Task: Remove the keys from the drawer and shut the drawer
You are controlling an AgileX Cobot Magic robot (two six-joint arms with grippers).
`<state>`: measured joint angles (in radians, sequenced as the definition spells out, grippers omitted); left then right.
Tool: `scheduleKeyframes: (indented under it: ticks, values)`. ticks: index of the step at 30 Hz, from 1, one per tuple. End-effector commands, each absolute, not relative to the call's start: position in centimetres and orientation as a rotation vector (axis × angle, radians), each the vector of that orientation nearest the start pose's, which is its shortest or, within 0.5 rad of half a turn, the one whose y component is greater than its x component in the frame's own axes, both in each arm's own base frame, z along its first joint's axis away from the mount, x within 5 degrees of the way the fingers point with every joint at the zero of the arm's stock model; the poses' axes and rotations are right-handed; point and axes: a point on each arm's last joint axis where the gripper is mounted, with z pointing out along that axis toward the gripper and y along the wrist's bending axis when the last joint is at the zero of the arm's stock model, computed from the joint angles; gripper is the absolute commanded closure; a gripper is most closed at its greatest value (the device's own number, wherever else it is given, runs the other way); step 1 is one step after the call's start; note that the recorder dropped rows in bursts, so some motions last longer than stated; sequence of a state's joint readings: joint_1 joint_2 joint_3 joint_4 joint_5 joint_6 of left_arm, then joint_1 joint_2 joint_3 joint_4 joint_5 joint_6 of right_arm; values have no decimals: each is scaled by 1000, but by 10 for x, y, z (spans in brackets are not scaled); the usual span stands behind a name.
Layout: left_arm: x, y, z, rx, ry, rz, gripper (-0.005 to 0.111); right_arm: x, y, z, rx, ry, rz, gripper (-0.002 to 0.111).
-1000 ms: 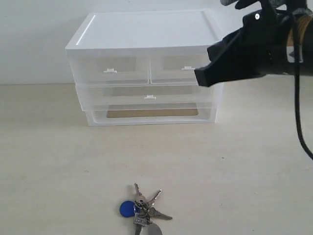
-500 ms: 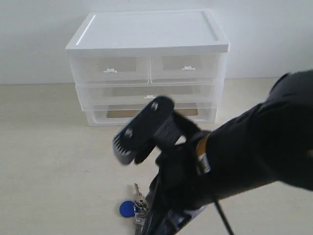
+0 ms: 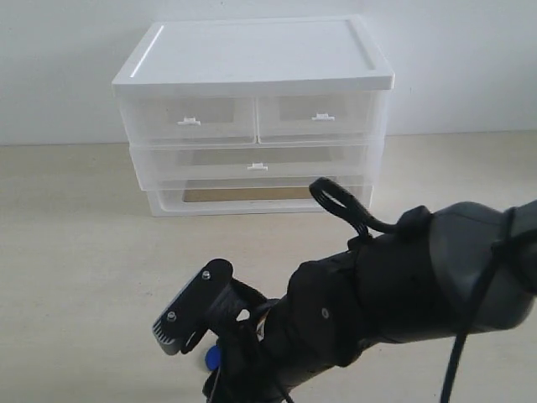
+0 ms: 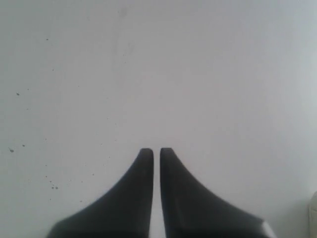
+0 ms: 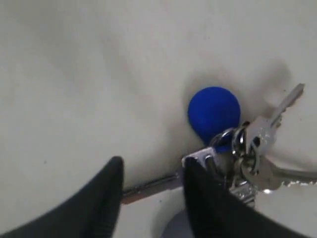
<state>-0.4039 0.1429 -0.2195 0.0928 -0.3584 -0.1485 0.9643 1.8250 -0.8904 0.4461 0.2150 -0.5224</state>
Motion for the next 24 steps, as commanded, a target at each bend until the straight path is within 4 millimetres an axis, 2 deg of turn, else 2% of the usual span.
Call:
scheduleKeyframes:
  ticks: [1, 2, 7, 12, 16, 18, 20, 22, 24]
  values:
    - [48, -24, 308, 209, 1057, -442, 102, 203, 287, 137, -1292, 2269, 414, 31]
    - [50, -25, 307, 211, 1066, -441, 102, 205, 288, 137, -1285, 2268, 413, 28]
    - [57, -27, 305, 217, 1099, -440, 102, 220, 293, 132, -1285, 2303, 390, 33]
    - [59, -29, 305, 219, 1110, -439, 102, 234, 284, 108, -1281, 2495, 290, 33]
    - [59, -29, 305, 219, 1108, -440, 102, 240, 282, 95, -1314, 2534, 201, 34]
    - [59, -29, 305, 219, 1108, -440, 102, 243, 285, 93, -1301, 2535, 206, 49]
    - [59, -29, 305, 219, 1108, -440, 102, 244, 286, 94, -1289, 2545, 208, 74]
    - [59, -29, 305, 219, 1108, -440, 102, 243, 286, 98, -1339, 2517, 201, 110]
    - [59, -29, 305, 219, 1108, -440, 102, 243, 285, 102, -1356, 2509, 198, 107]
